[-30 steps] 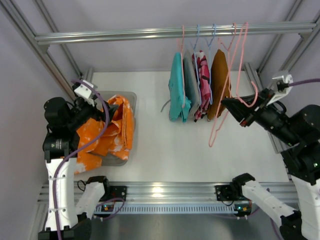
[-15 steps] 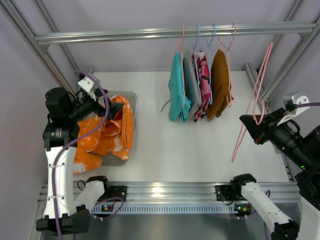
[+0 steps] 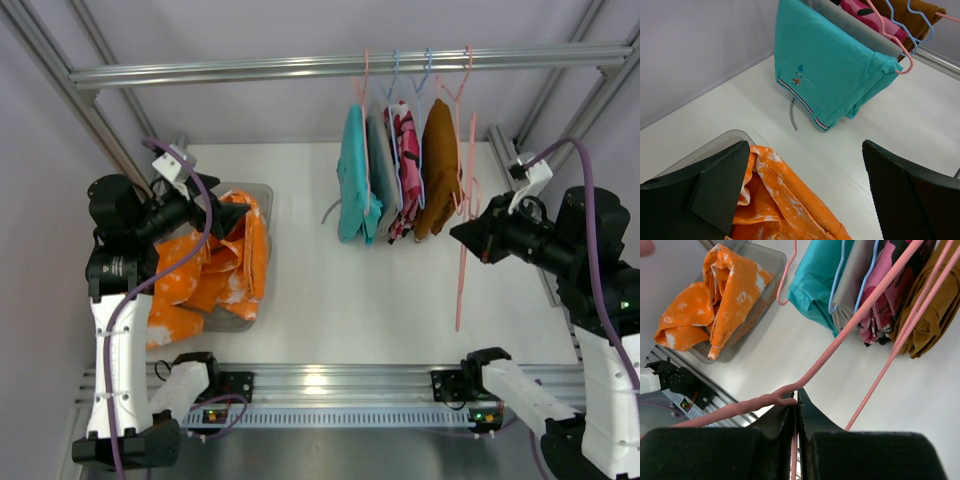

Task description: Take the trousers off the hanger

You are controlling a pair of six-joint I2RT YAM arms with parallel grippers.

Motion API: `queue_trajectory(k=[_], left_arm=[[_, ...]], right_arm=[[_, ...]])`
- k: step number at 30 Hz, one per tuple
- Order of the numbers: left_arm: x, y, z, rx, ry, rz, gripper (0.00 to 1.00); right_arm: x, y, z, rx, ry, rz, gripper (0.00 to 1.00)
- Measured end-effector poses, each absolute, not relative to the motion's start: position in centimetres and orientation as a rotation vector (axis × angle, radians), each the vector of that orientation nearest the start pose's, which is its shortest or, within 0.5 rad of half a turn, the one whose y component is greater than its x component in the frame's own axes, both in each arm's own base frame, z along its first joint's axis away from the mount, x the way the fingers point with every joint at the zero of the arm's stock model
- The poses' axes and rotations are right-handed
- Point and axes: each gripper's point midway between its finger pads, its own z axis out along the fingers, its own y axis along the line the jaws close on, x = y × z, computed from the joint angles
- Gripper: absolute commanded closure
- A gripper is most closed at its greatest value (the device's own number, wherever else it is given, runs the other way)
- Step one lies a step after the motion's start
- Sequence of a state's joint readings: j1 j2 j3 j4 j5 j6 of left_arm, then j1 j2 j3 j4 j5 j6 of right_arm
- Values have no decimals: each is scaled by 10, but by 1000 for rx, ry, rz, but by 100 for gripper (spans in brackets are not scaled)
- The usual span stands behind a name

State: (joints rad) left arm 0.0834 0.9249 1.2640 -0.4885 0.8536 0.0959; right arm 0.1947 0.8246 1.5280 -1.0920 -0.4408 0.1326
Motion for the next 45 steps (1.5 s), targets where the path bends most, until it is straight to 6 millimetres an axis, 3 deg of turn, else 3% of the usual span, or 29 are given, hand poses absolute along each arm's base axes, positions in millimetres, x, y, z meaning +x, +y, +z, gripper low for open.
queue_trajectory(k=[6, 13, 17, 22, 26, 32, 39, 41, 45], left_arm=[[265, -109, 394, 625, 1581, -611, 1], [254, -118, 402, 627, 1525, -674, 2], [235, -140, 412, 672, 1472, -795, 2], [208, -182, 422, 778, 1423, -958, 2], [204, -203, 433, 805, 1405, -1005, 3], [221, -200, 436, 687, 1450, -983, 4], [218, -193, 444, 626, 1458, -963, 12], [213, -191, 446, 618, 1455, -965, 18], [205, -190, 448, 605, 1460, -980, 20]], right_arm=[[172, 120, 406, -379, 1907, 682, 100], [131, 136, 435, -516, 1743, 804, 100], [125, 151, 448, -576, 1633, 904, 100], [141, 167, 456, -579, 1578, 1029, 100], [150, 192, 461, -637, 1552, 1145, 100], [139, 254, 455, -812, 1566, 1326, 100], [182, 280, 433, -597, 1723, 1353, 100], [190, 292, 430, -545, 1751, 1370, 100], [203, 322, 417, -463, 1818, 1404, 100]])
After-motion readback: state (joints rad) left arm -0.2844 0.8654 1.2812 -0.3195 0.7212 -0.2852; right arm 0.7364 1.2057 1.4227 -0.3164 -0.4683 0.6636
